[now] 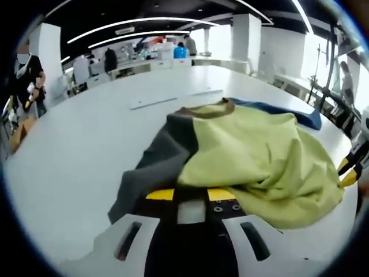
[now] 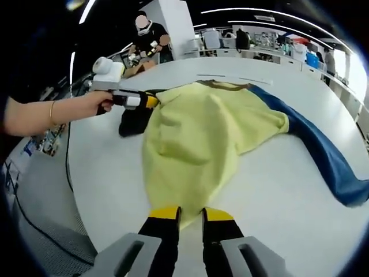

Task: Fold the garment on the visible template until the final outline fits inside the template.

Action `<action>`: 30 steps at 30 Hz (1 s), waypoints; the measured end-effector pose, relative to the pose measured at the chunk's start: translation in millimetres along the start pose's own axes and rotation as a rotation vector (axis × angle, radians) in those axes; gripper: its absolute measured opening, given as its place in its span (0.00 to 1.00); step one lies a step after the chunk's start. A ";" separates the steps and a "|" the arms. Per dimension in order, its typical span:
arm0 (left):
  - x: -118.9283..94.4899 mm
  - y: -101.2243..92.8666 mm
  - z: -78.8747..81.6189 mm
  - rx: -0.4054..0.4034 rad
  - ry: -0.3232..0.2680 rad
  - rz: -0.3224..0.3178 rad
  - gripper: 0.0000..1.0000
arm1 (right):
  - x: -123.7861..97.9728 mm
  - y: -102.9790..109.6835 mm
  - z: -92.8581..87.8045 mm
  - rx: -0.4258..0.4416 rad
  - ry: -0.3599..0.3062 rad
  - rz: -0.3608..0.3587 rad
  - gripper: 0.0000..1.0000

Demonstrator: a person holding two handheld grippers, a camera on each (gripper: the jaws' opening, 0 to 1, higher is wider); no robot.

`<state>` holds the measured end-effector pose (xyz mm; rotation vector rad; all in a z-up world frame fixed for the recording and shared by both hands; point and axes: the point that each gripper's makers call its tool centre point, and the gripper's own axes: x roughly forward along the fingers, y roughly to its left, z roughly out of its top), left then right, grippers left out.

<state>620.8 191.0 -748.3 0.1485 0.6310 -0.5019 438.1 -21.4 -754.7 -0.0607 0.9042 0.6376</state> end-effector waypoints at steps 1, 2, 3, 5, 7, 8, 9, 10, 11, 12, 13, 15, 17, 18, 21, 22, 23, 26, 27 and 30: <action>0.4 -1.3 0.1 0.001 0.000 -0.006 0.08 | 0.1 -0.1 0.1 -0.001 -0.001 -0.001 0.10; 0.9 -2.0 0.2 0.005 0.000 -0.009 0.05 | 0.1 -0.3 0.1 -0.001 -0.001 -0.002 0.09; 1.5 -3.0 0.5 0.007 0.001 -0.010 0.03 | 0.2 0.0 0.1 -0.001 -0.001 -0.001 0.09; 2.7 -5.3 1.4 0.022 0.002 -0.006 0.01 | 0.4 -0.7 0.3 -0.003 -0.002 -0.006 0.08; 3.3 -4.7 1.7 0.033 0.003 0.002 0.00 | 0.7 -1.3 0.5 -0.007 -0.003 -0.010 0.07; 3.4 -4.7 1.7 0.031 0.002 0.002 0.00 | 0.9 -1.8 0.5 -0.008 -0.004 -0.014 0.06; 3.6 -3.9 1.7 0.020 0.000 0.006 0.00 | 1.4 -1.8 0.1 -0.010 -0.004 -0.015 0.04; 3.4 -3.9 1.6 0.010 0.000 0.006 0.00 | 1.7 -1.5 -0.3 -0.011 -0.003 -0.014 0.02; 3.2 -3.7 1.6 0.005 -0.001 0.004 0.00 | 1.8 -1.3 -0.5 -0.011 -0.003 -0.016 0.01; 2.8 -3.3 1.4 -0.005 0.001 0.005 0.00 | 1.9 -1.5 -0.3 -0.013 -0.003 -0.017 0.00; 2.4 -3.3 1.1 -0.020 0.004 0.003 0.00 | 2.0 -1.6 -0.9 -0.014 0.000 -0.019 0.00; 2.3 -2.7 0.5 -0.027 0.008 -0.001 0.00 | 1.9 -2.0 -0.6 -0.016 -0.002 -0.020 0.00; -0.8 -5.2 -0.9 -0.063 0.022 -0.008 0.00 | 1.1 -2.6 0.0 -0.027 -0.002 -0.023 0.00; -2.9 -6.6 -0.4 -0.086 0.019 -0.016 0.00 | 0.3 -3.4 1.0 -0.036 -0.004 -0.029 0.00; -8.6 -8.6 1.0 -0.089 0.015 -0.021 0.00 | -3.1 -3.4 3.3 -0.035 -0.012 -0.027 0.00; -11.8 -10.0 2.4 -0.088 0.012 -0.023 0.00 | -4.5 -3.0 4.9 -0.031 -0.018 -0.024 0.00; -13.9 -10.9 3.6 -0.092 0.008 -0.025 0.00 | -6.3 -2.5 7.2 -0.026 -0.028 -0.023 0.00; -22.2 -15.0 7.9 -0.103 -0.007 -0.039 0.00 | -14.0 -2.0 16.6 -0.013 -0.063 -0.022 0.00; -24.5 -16.4 8.7 -0.105 -0.010 -0.041 0.00 | -16.2 -2.1 18.7 -0.011 -0.069 -0.024 0.00; -33.0 -22.8 11.1 -0.105 -0.017 -0.050 0.00 | -24.9 -2.8 28.1 -0.023 -0.097 -0.036 0.00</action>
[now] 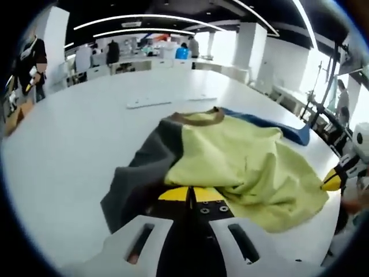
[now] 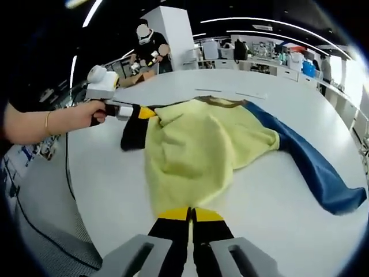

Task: Fold the garment on the visible template until the final outline fits inside the template.

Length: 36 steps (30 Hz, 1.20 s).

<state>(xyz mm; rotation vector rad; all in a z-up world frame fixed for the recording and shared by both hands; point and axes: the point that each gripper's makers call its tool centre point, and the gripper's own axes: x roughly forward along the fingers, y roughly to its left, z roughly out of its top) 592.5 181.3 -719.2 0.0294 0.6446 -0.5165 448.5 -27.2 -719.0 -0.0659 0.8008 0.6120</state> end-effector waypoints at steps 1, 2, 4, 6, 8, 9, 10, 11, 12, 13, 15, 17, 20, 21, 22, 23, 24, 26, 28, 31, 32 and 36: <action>-2.8 -2.3 1.1 0.002 -0.004 -0.005 0.00 | -2.0 -0.1 2.0 -0.002 -0.003 -0.002 0.00; -4.8 -3.2 1.8 0.002 -0.007 -0.006 0.00 | -3.8 -0.5 4.2 -0.004 -0.008 -0.003 0.00; -9.7 -6.0 4.1 -0.001 -0.017 -0.013 0.00 | -8.2 -2.0 10.4 -0.012 -0.024 -0.010 0.00; -14.3 -9.1 7.2 -0.004 -0.025 -0.022 0.00 | -12.6 -3.8 15.9 -0.021 -0.034 -0.018 0.00; -19.8 -13.7 10.7 -0.008 -0.035 -0.033 0.00 | -17.3 -5.9 22.5 -0.027 -0.048 -0.026 0.00; -22.2 -15.7 12.0 -0.009 -0.038 -0.037 0.00 | -19.8 -7.2 26.1 -0.033 -0.054 -0.031 0.00; -23.2 -16.5 12.5 -0.010 -0.039 -0.039 0.00 | -21.5 -8.3 28.3 -0.038 -0.057 -0.035 0.00; -26.7 -19.6 14.1 -0.011 -0.041 -0.046 0.00 | -23.1 -9.4 30.4 -0.044 -0.059 -0.039 0.00; -28.8 -21.7 14.8 -0.015 -0.042 -0.051 0.00 | -24.7 -10.8 32.2 -0.048 -0.059 -0.045 0.00; -30.7 -24.2 15.6 -0.018 -0.044 -0.058 0.00 | -26.7 -13.1 34.4 -0.059 -0.057 -0.054 0.00; -34.9 -30.1 17.6 -0.032 -0.045 -0.074 0.00 | -30.1 -16.0 38.4 -0.085 -0.060 -0.071 0.00; -38.9 -36.7 19.7 -0.050 -0.048 -0.095 0.00 | -31.8 -18.2 39.9 -0.097 -0.054 -0.083 0.00; -45.8 -44.8 22.1 -0.071 -0.054 -0.114 0.00 | -36.5 -20.7 43.7 -0.117 -0.055 -0.101 0.00; -48.9 -47.9 22.1 -0.069 -0.056 -0.120 0.00 | -37.9 -21.1 44.6 -0.122 -0.057 -0.105 0.00; -51.1 -50.4 22.5 -0.066 -0.060 -0.122 0.00 | -39.7 -22.4 45.6 -0.119 -0.059 -0.110 0.00; -53.8 -53.5 22.6 -0.063 -0.060 -0.128 0.00 | -41.0 -23.4 46.3 -0.116 -0.063 -0.113 0.00; -55.6 -55.6 22.7 -0.065 -0.059 -0.133 0.00 | -42.3 -24.4 47.1 -0.112 -0.066 -0.117 0.00; -60.6 -60.1 22.7 -0.069 -0.056 -0.142 0.00 | -45.4 -26.8 48.4 -0.108 -0.071 -0.131 0.00; -65.9 -65.2 22.3 -0.068 -0.058 -0.151 0.00 | -48.9 -27.1 49.1 -0.114 -0.074 -0.139 0.00; -75.9 -73.5 17.3 -0.075 -0.055 -0.160 0.00 | -53.1 -26.6 48.1 -0.117 -0.072 -0.144 0.00; -78.3 -75.4 15.4 -0.080 -0.053 -0.164 0.00 | -53.8 -26.5 47.3 -0.118 -0.070 -0.144 0.00; -89.3 -81.1 4.3 -0.106 -0.041 -0.168 0.00 | -57.2 -25.6 40.7 -0.124 -0.052 -0.148 0.00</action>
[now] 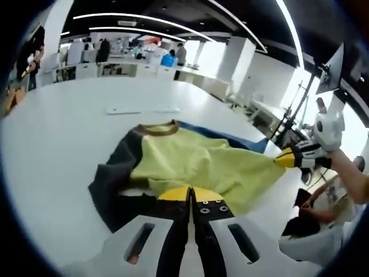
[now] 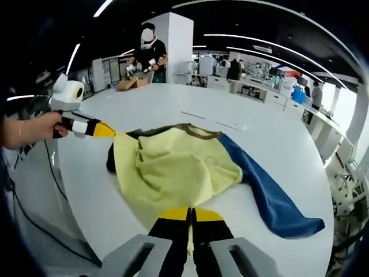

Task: Fold the garment on the visible template until the final outline fits inside the template.

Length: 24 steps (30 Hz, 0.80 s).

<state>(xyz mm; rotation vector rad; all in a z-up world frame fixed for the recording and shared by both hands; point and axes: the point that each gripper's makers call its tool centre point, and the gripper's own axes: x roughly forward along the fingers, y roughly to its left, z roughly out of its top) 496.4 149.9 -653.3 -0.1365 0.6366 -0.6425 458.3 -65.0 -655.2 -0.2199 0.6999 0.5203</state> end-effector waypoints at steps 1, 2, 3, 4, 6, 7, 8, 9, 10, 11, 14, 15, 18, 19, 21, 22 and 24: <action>-2.4 -1.9 -1.8 -0.003 -0.001 -0.004 0.00 | -0.8 0.3 -1.5 -0.001 0.004 0.000 0.00; -6.4 -4.9 -5.2 -0.008 0.000 -0.007 0.00 | -2.2 1.1 -3.6 -0.004 0.010 0.000 0.00; -9.7 -5.8 -7.4 -0.015 0.001 -0.001 0.00 | -3.3 1.4 -4.8 -0.006 0.012 0.000 0.00; -14.7 -6.0 -9.2 -0.018 -0.007 0.014 0.00 | -4.9 1.4 -6.3 -0.008 0.014 -0.003 0.00; -21.5 -6.6 -15.1 -0.032 -0.012 0.032 0.00 | -7.3 0.9 -9.0 -0.006 0.018 -0.006 0.00; -23.6 -7.5 -18.1 -0.042 -0.011 0.032 0.00 | -8.3 1.2 -10.2 -0.003 0.020 -0.007 0.00; -26.6 -7.6 -22.1 -0.054 -0.012 0.038 0.00 | -9.3 2.4 -12.2 -0.001 0.022 -0.007 0.00; -28.5 -6.9 -25.1 -0.063 -0.010 0.047 0.00 | -9.8 3.4 -13.7 -0.001 0.024 -0.005 0.00; -30.4 -5.5 -29.3 -0.072 -0.005 0.059 0.00 | -10.2 5.0 -16.5 0.000 0.028 -0.003 0.00; -33.3 -3.2 -35.8 -0.087 0.004 0.080 0.00 | -10.2 5.7 -17.6 0.002 0.029 -0.003 0.00; -36.5 -0.9 -49.8 -0.083 0.018 0.103 0.00 | -7.9 13.4 -30.2 0.014 0.056 0.020 0.00; -37.1 -0.3 -57.4 -0.076 0.028 0.108 0.00 | -7.0 15.5 -33.9 0.011 0.065 0.026 0.00; -38.2 2.5 -76.2 -0.083 0.062 0.122 0.00 | -3.3 20.4 -47.9 -0.004 0.103 0.035 0.00; -39.2 5.9 -83.0 -0.069 0.081 0.140 0.00 | -0.8 22.0 -51.6 -0.004 0.107 0.038 0.00; -39.6 11.4 -91.6 -0.052 0.101 0.160 0.00 | 2.7 25.9 -61.1 0.008 0.129 0.054 0.00; -39.8 13.9 -94.8 -0.050 0.113 0.169 0.00 | 4.3 26.1 -62.9 0.008 0.127 0.052 0.00; -38.5 16.6 -102.3 -0.052 0.137 0.175 0.00 | 8.5 28.0 -69.6 0.022 0.134 0.059 0.00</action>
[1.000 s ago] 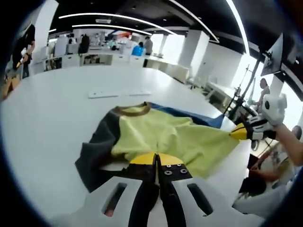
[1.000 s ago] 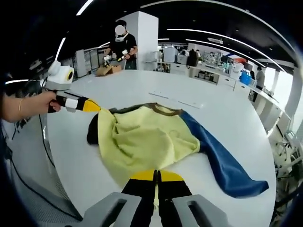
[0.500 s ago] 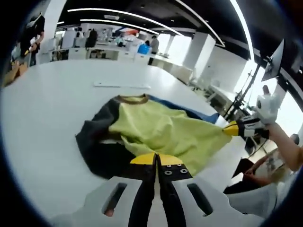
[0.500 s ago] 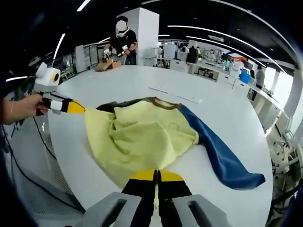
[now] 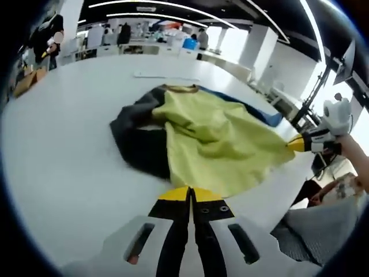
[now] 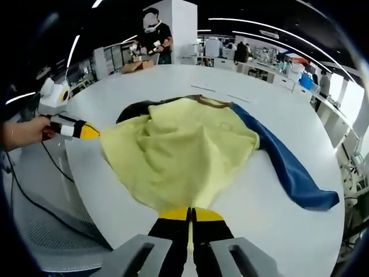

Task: Fold the garment on the visible template until the final outline fits inside the template.

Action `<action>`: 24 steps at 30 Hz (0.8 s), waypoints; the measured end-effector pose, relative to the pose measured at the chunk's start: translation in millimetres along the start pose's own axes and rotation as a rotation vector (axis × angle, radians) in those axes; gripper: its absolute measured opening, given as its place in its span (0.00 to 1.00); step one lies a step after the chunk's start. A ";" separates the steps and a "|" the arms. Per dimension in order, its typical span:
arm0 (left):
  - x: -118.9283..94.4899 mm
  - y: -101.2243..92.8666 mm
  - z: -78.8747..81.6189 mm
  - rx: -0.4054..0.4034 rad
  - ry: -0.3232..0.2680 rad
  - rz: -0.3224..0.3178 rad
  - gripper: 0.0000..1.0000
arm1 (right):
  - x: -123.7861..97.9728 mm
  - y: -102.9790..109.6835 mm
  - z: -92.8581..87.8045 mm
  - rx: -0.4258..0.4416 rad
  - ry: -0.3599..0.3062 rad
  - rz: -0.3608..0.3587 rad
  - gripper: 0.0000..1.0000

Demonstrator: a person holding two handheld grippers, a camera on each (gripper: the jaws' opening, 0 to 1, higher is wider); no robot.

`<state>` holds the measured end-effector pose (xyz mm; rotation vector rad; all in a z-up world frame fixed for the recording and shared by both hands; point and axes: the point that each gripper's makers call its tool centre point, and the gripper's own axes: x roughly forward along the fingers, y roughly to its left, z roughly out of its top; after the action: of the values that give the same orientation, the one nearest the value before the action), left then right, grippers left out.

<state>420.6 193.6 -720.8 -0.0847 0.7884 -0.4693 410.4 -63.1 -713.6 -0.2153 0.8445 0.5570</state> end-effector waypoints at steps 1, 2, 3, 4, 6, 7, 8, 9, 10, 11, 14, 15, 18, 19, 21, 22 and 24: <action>1.1 2.0 -2.5 0.008 0.002 0.010 0.00 | 3.5 1.9 -3.8 0.007 0.005 0.008 0.00; 2.1 4.1 -5.3 0.025 0.011 0.016 0.00 | 5.9 2.9 -5.6 0.012 0.004 0.011 0.00; 3.7 7.4 -7.8 0.044 0.014 0.030 0.00 | 7.7 4.2 -7.8 0.018 0.009 0.016 0.00; 4.9 7.6 -10.3 0.039 0.024 0.029 0.00 | 9.6 5.4 -9.4 0.017 0.012 0.020 0.00; 6.2 8.2 -11.3 0.036 0.024 0.028 0.00 | 14.8 6.1 -12.4 0.012 0.013 0.018 0.00; 7.1 8.7 -12.2 0.043 0.028 0.031 0.00 | 16.9 6.5 -14.3 0.015 0.019 0.020 0.00; 7.8 9.3 -13.4 0.047 0.035 0.034 0.00 | 19.2 7.5 -16.2 0.019 0.024 0.025 0.00; 8.0 9.2 -13.5 0.049 0.036 0.033 0.00 | 21.9 7.7 -17.5 0.021 0.024 0.025 0.00; 8.1 9.3 -13.9 0.050 0.037 0.034 0.00 | 23.1 8.3 -19.2 0.022 0.033 0.028 0.00; 8.6 9.3 -14.1 0.054 0.038 0.034 0.00 | 24.0 9.0 -20.0 0.020 0.034 0.030 0.00; 9.1 10.7 -15.6 0.065 0.042 0.038 0.00 | 27.7 9.3 -22.8 0.028 0.035 0.036 0.00; 9.2 11.2 -15.9 0.065 0.042 0.040 0.00 | 28.6 8.8 -23.3 0.031 0.035 0.036 0.00; 9.2 12.8 -17.8 0.076 0.048 0.045 0.00 | 30.0 8.5 -24.6 0.049 0.033 0.044 0.00; 8.9 12.8 -18.2 0.082 0.050 0.044 0.00 | 28.3 9.2 -23.4 0.073 0.029 0.050 0.00; 7.7 12.4 -17.7 0.103 0.047 0.037 0.00 | 24.0 9.7 -19.3 0.108 0.012 0.067 0.00; 6.7 12.6 -17.7 0.112 0.049 0.037 0.00 | 21.9 8.7 -18.3 0.111 0.008 0.067 0.02; 3.9 12.2 -16.1 0.127 0.046 0.029 0.00 | 17.3 7.5 -15.6 0.109 0.000 0.065 0.06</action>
<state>416.3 204.4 -737.8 0.0560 0.8018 -0.4943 405.4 -56.4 -736.5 -0.0889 0.8810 0.5700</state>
